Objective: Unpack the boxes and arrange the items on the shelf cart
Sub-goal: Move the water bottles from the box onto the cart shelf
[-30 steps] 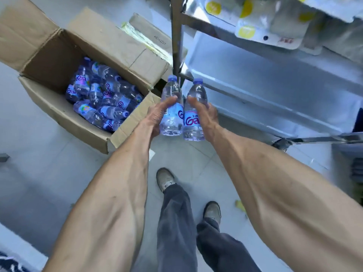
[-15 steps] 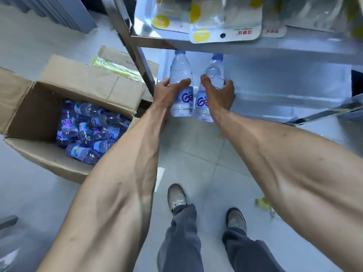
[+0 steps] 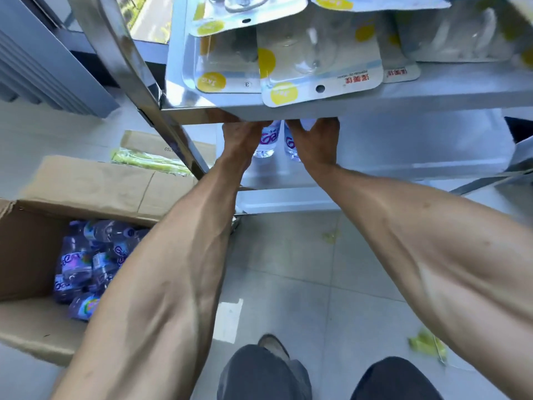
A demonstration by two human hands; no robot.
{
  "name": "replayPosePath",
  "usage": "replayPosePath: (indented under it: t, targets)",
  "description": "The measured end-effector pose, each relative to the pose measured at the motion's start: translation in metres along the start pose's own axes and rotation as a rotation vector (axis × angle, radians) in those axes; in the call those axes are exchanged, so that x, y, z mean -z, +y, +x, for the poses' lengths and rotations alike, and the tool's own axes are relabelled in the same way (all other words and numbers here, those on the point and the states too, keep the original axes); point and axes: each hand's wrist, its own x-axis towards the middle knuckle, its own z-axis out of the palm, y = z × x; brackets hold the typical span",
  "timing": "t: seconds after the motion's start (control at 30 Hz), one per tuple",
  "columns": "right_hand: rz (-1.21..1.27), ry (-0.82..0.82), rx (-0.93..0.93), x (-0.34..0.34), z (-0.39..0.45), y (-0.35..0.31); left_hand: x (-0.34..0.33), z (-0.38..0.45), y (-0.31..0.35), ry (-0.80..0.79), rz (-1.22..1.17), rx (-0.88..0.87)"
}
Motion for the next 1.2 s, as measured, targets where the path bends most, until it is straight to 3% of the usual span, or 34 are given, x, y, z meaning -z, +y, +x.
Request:
replayPosePath:
  t: [0.13,0.27,0.33,0.53,0.67,0.83,1.0,1.2]
  targets:
    - [-0.046,-0.049,0.106,-0.004,0.006,0.022,-0.011,0.011,-0.016,0.046,-0.001,-0.136]
    - [-0.102,0.001,0.14,-0.005,0.003,0.031,-0.018,0.0,-0.04,0.174,0.434,-0.455]
    - [-0.09,0.03,0.128,-0.008,0.001,0.03,-0.017,-0.002,-0.051,0.255,0.543,-0.547]
    - [0.041,0.138,0.194,-0.014,-0.003,0.049,-0.006,0.002,-0.072,0.399,0.385,-0.646]
    - [0.108,0.159,0.285,-0.018,-0.004,0.063,-0.005,-0.002,-0.09,0.382,0.465,-0.871]
    - [0.089,0.137,0.284,-0.019,0.001,0.067,-0.008,-0.003,-0.091,0.348,0.491,-0.824]
    - [0.081,0.125,0.272,-0.024,0.004,0.072,-0.011,0.005,-0.095,0.451,0.584,-0.786]
    - [0.094,0.126,0.284,-0.02,0.005,0.08,-0.013,-0.001,-0.095,0.385,0.512,-0.656]
